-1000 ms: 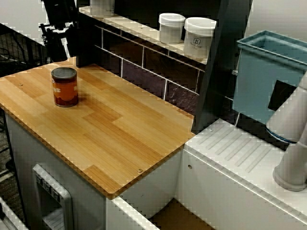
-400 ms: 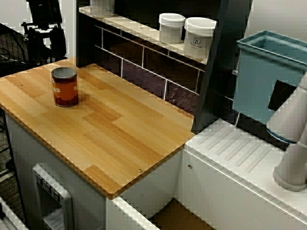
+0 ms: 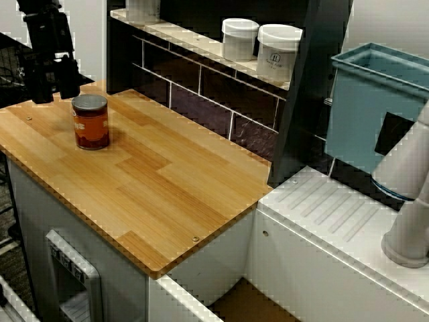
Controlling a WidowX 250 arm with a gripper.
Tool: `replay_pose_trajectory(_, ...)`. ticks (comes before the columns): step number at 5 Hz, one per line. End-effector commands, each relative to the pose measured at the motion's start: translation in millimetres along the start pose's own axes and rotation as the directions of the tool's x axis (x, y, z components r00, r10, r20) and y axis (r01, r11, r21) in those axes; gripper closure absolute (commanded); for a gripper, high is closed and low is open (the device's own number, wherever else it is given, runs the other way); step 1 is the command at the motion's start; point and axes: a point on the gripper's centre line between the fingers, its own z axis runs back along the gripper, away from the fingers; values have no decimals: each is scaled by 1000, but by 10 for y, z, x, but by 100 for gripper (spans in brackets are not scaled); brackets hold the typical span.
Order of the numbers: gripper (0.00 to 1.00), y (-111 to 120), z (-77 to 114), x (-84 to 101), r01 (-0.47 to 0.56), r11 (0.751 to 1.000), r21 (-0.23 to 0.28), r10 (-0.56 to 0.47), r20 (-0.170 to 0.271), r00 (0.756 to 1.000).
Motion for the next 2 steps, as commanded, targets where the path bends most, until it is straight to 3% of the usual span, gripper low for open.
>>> replay_pose_trajectory(1,0,-178,6,26,33,997,65,-31,-38,999)
replay_pose_trajectory(2,0,-146,-97,165,21,997,68,-19,-29,999)
